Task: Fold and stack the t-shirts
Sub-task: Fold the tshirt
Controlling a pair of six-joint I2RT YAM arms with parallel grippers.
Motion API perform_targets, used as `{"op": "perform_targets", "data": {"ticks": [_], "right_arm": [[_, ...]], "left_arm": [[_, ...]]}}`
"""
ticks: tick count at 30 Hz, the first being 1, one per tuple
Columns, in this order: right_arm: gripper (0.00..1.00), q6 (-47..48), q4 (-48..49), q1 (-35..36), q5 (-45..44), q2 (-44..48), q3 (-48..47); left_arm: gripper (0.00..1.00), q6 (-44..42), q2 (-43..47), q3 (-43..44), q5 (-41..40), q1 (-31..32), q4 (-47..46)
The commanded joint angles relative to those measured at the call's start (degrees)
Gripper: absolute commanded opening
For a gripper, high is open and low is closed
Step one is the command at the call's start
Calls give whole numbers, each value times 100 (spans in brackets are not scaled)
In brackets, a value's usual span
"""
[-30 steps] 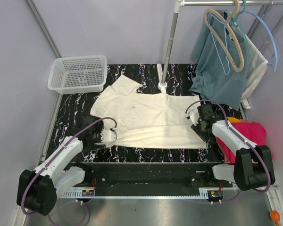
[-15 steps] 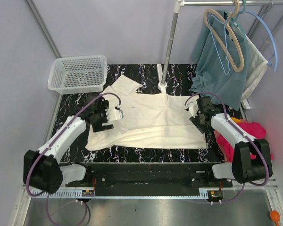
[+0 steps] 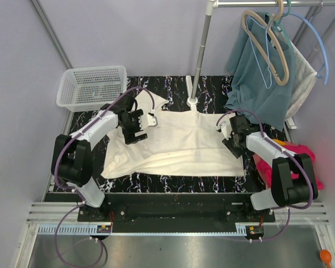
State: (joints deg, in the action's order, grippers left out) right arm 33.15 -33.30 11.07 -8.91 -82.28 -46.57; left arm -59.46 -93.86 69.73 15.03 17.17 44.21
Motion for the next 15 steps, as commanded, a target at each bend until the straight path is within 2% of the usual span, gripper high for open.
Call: {"op": "perform_targets", "data": {"ticks": [1,10,15], "right_arm": [[47,34,297,62,21,-51,121],[46,69,412,62,-50,-113,297],[46,60,482,53,-59,-139,367]], "left_arm": [[87,31,-325,383,352,-21,176],[80,22,-879,603,334,-56,194],[71,49,-1055,647,378,-56,238]]}}
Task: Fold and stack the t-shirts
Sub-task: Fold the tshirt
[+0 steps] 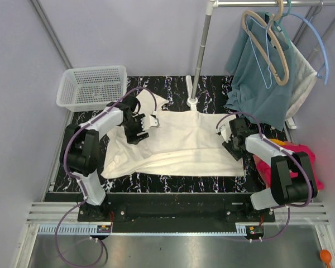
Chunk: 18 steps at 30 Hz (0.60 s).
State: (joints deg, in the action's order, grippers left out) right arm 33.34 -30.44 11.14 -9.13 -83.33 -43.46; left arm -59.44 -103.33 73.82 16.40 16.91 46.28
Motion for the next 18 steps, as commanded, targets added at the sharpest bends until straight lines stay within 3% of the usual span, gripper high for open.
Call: {"op": "perform_targets", "data": {"ticks": [1,9,18], "right_arm": [[46,32,213,55,-37,-34,83],[46,-21,336,64,-10,-140,163],[46,-3,416,73,-45,-131,320]], "left_arm": [[71,73,-135,255,267,-30,21],[70,266,-170,396,688,32,39],[65,310,-346,239,303,164,-66]]}}
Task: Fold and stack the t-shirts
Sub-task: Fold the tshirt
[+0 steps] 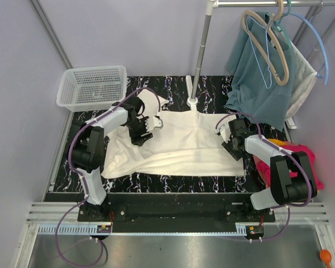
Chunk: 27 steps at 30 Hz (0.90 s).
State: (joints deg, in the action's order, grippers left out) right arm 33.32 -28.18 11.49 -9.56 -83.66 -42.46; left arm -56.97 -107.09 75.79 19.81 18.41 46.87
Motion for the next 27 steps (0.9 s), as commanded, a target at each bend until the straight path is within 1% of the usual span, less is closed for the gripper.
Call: {"op": "perform_targets", "data": {"ticks": [1,8,11,18,21,27], "right_arm": [[46,8,217,38,-10,-107,238],[46,-19,349,38,-2,-177,335],[46,-19,384,38,-11,-186,378],[46,-10,472,38,-37,-247,414],[45,25,498,38,-133,-309,449],[45,43,489,47,-160,-98,589]], "left_arm": [[65,63,56,-2,-109,13,-248],[63,10,162,-152,-495,-13,-293],[63,10,311,-249,-505,-40,-284],[65,133,1058,-600,-513,-48,-389],[66,151,1339,-732,-627,-48,-416],[67,-15,1805,-1109,-979,-66,-442]]}}
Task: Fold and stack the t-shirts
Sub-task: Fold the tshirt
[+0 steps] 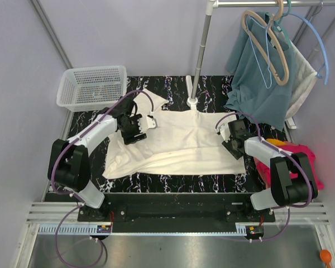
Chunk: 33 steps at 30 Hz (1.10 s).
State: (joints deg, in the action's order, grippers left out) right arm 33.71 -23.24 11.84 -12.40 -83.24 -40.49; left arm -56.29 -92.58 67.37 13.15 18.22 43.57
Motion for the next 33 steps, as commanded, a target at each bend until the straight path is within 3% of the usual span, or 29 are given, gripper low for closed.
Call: {"op": "perform_targets", "data": {"ticks": [1,8,14,25,33], "right_arm": [[46,12,-5,12,115,-87,393],[45,65,-57,12,36,18,480],[45,39,-57,3,89,-8,481],[45,-32,153,12,195,-333,603],[45,-49,250,3,230,-473,586]], "left_arm": [[67,-110,389,-330,-417,-72,-129],[67,-409,205,-585,-840,-678,-586],[67,-497,-269,-164,-867,-1100,-727],[67,-374,-1236,742,-998,-1373,-1192],[67,-514,-1509,532,-1297,-1461,-1755]]}}
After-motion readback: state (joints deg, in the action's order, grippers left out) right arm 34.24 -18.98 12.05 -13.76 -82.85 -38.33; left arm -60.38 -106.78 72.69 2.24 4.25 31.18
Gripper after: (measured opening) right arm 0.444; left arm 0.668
